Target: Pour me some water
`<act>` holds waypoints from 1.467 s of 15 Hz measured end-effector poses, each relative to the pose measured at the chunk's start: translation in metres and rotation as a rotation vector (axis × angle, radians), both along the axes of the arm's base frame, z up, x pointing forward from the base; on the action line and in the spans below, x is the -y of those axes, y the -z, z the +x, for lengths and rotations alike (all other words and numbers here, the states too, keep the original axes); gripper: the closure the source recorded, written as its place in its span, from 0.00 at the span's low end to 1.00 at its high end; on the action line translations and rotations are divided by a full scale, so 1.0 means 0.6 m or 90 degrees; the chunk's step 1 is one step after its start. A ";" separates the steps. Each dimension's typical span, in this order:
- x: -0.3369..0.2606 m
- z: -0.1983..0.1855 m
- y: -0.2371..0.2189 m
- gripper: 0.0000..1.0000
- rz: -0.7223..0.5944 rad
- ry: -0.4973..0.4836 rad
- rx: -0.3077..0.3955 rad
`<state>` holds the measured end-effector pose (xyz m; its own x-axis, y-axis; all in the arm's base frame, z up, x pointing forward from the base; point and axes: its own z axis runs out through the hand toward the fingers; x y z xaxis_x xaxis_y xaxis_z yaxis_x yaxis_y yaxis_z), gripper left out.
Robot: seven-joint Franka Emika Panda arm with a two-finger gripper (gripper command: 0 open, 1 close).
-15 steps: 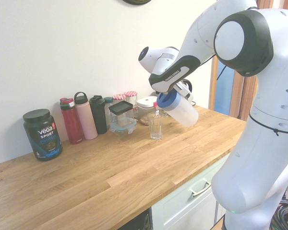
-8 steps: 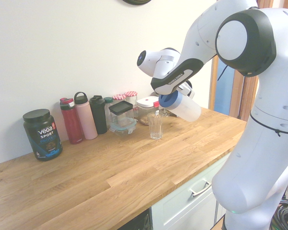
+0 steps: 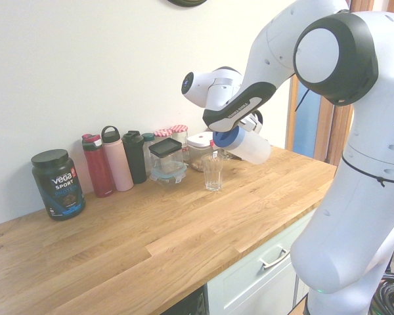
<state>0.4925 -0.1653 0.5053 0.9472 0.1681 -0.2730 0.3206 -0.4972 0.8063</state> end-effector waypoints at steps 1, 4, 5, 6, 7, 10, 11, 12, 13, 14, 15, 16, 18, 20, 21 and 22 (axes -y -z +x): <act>0.000 -0.002 -0.003 1.00 0.006 0.003 0.005; -0.008 -0.020 -0.044 1.00 0.096 0.036 0.056; -0.010 -0.031 -0.075 1.00 0.138 0.047 0.073; -0.008 -0.046 -0.114 1.00 0.181 0.055 0.085; -0.006 -0.064 -0.156 1.00 0.222 0.062 0.101; -0.034 -0.113 -0.266 1.00 0.340 0.094 0.160; -0.066 -0.118 -0.291 1.00 0.372 0.116 0.174; -0.105 -0.121 -0.309 1.00 0.402 0.143 0.186; -0.146 -0.121 -0.320 1.00 0.427 0.168 0.201; -0.184 -0.120 -0.325 1.00 0.450 0.192 0.219; -0.215 -0.118 -0.325 1.00 0.473 0.217 0.239; -0.244 -0.113 -0.321 1.00 0.496 0.245 0.257; -0.302 -0.097 -0.300 1.00 0.539 0.301 0.299; -0.360 -0.076 -0.261 1.00 0.571 0.352 0.352; -0.387 -0.068 -0.235 1.00 0.582 0.377 0.378; -0.411 -0.062 -0.206 1.00 0.589 0.402 0.407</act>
